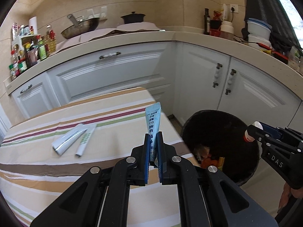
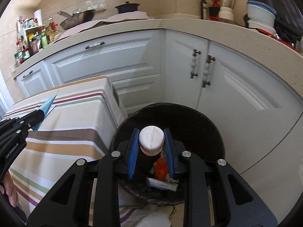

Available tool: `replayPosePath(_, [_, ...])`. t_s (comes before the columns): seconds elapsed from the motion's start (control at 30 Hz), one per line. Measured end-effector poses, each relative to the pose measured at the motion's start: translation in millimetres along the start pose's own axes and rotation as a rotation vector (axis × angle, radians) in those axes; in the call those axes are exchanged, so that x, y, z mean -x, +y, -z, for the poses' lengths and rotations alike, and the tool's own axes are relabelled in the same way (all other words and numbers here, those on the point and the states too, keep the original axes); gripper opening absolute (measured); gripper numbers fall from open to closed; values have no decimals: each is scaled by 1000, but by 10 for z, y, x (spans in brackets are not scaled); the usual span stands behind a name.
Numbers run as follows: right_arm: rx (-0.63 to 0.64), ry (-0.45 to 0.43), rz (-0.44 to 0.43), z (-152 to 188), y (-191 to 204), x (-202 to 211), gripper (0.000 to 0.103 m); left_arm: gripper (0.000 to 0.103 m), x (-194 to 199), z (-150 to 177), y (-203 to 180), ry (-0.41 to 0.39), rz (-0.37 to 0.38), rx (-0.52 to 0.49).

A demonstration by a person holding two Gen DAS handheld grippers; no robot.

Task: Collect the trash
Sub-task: 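Carry the bottle and blue tube over the bin and open both tools, then move both open tools back over the table toward the remaining tubes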

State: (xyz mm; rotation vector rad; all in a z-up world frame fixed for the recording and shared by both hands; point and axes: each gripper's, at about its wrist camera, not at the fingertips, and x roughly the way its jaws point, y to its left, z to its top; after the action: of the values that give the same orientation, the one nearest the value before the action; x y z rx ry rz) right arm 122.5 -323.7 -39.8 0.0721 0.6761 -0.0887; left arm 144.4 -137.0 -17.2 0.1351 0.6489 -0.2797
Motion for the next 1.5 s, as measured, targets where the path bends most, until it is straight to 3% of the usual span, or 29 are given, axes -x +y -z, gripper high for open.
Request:
replayPosePath(0.43, [-36,-28,44,-59,-367,43,25,8,-144,-106,-454,2,61,-59])
replayPosePath(0.83, [-41,-28,55,-130,-474,-56,26,9,-335,-153,-705,24,101,-99])
replayPosePath(0.9, [-45,-26,60,-155,-498,-114,27,12,-407,-172,-763,32,111,-112])
replayPosePath(1.0, [-68,-24,66,-164,-545,-194,43,22,-516,-179,-827,42,105,-123])
replayPosePath(1.13, [-75,-17,79,-164,-571,-250,43,32,-586,-177,-837,45,96,-116])
replayPosePath(1.5, [-69,-25,87,-168,-526,-195,44,35,-539,-155,-690,42,71,-79])
